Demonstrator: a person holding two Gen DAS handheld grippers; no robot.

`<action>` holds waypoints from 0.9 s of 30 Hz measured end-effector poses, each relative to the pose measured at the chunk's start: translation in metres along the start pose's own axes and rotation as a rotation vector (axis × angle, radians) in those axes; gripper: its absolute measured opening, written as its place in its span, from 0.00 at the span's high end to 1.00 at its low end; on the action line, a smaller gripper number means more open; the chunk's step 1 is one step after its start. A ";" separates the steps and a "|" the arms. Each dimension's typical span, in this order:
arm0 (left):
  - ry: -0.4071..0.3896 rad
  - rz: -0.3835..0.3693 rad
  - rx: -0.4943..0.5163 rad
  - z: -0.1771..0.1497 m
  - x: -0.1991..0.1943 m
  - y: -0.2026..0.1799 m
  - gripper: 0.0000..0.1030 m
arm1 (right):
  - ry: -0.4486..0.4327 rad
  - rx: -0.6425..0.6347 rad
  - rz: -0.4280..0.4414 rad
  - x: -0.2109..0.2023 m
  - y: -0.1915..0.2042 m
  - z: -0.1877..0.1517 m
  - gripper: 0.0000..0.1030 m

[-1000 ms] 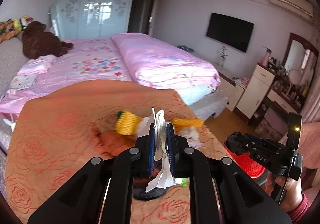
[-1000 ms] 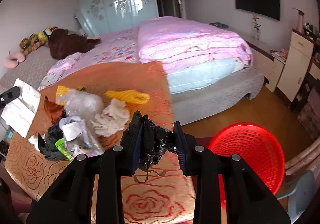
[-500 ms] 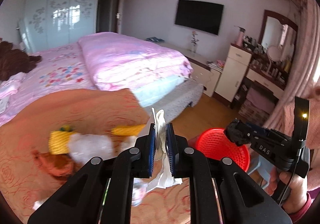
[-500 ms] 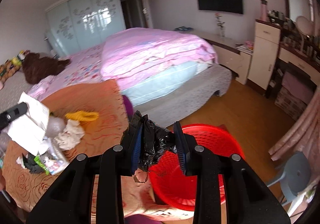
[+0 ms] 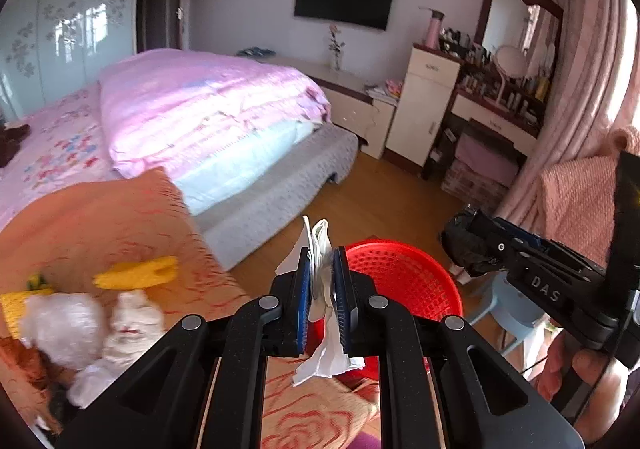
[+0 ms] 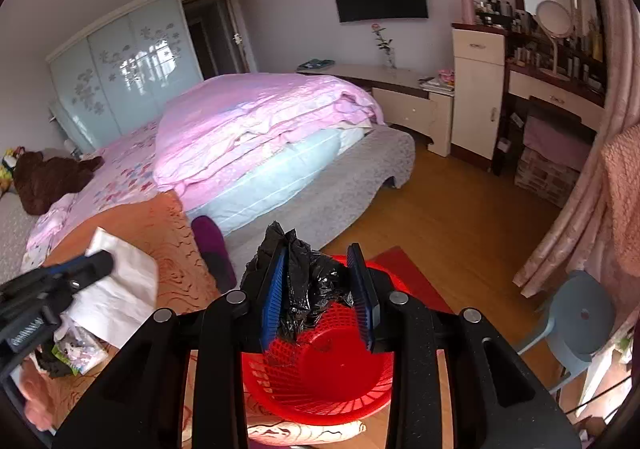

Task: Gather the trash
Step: 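Carry tissue and black bag to the red basket and open both grippers inside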

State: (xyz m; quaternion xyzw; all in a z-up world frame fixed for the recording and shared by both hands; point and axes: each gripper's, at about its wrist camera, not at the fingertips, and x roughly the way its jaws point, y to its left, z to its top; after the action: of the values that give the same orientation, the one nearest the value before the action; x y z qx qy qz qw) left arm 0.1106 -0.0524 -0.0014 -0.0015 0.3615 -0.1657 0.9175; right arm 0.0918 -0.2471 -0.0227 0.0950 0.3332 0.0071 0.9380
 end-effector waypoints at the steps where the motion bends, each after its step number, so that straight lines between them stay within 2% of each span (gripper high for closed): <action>1: 0.007 -0.004 0.003 0.000 0.003 -0.003 0.89 | 0.001 0.005 -0.004 0.000 -0.003 0.000 0.70; 8: 0.069 -0.017 0.047 0.001 0.042 -0.030 0.89 | 0.014 0.040 -0.036 0.006 -0.019 -0.002 0.70; 14: 0.127 -0.045 0.056 -0.003 0.072 -0.044 0.89 | 0.068 0.065 -0.051 0.022 -0.031 -0.011 0.70; 16: 0.146 -0.057 0.041 -0.006 0.078 -0.042 0.85 | 0.082 0.077 -0.052 0.028 -0.033 -0.014 0.70; 19: 0.165 -0.057 0.024 -0.011 0.085 -0.038 0.73 | 0.102 0.087 -0.058 0.035 -0.036 -0.018 0.70; 21: 0.161 -0.048 0.022 -0.013 0.086 -0.037 0.60 | 0.115 0.092 -0.059 0.039 -0.037 -0.020 0.70; 24: 0.154 -0.049 0.016 -0.014 0.085 -0.035 0.51 | 0.129 0.096 -0.052 0.044 -0.036 -0.022 0.69; 27: 0.148 -0.041 0.013 -0.014 0.083 -0.034 0.45 | 0.135 0.104 -0.048 0.044 -0.036 -0.023 0.62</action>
State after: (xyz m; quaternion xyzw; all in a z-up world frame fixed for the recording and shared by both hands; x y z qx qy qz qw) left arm 0.1477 -0.1081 -0.0626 0.0092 0.4270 -0.1863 0.8848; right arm 0.1101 -0.2752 -0.0746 0.1348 0.3979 -0.0264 0.9071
